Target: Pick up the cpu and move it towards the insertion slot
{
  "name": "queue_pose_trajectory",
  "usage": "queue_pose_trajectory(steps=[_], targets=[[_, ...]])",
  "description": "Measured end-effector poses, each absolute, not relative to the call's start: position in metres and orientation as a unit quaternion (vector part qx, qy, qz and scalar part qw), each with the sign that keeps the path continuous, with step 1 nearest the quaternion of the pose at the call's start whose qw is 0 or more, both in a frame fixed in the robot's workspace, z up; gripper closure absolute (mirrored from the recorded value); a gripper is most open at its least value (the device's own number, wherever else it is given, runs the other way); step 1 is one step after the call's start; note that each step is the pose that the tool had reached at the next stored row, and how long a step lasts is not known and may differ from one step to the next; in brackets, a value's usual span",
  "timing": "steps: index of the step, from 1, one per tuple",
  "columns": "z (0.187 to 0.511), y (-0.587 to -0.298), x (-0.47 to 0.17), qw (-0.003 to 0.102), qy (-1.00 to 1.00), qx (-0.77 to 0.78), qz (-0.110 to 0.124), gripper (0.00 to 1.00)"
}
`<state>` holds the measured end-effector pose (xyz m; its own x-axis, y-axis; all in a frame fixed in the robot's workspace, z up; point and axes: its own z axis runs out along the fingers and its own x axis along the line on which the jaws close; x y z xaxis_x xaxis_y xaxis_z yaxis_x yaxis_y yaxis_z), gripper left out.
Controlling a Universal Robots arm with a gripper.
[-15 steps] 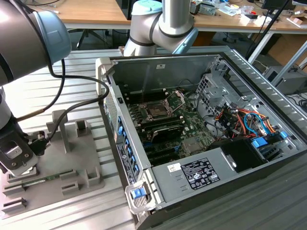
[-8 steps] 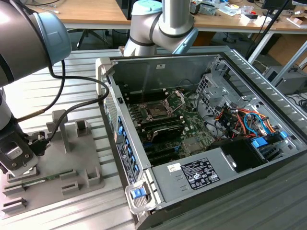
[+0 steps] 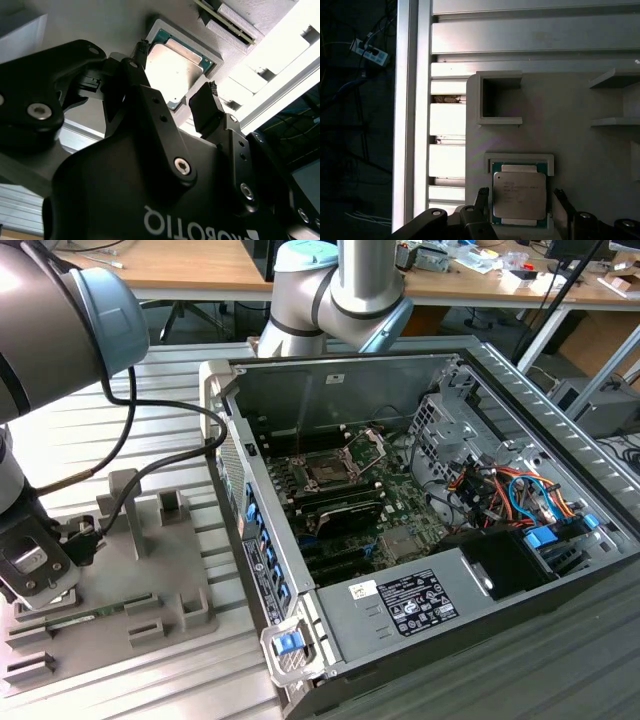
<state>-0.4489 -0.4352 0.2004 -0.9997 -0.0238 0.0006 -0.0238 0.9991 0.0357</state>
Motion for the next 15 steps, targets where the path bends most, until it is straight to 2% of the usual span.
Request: queue_pose_trajectory(steps=[15], targets=[[0.197, -0.4352, -0.4489, 0.0, -1.0, 0.012, -0.018, 0.38]])
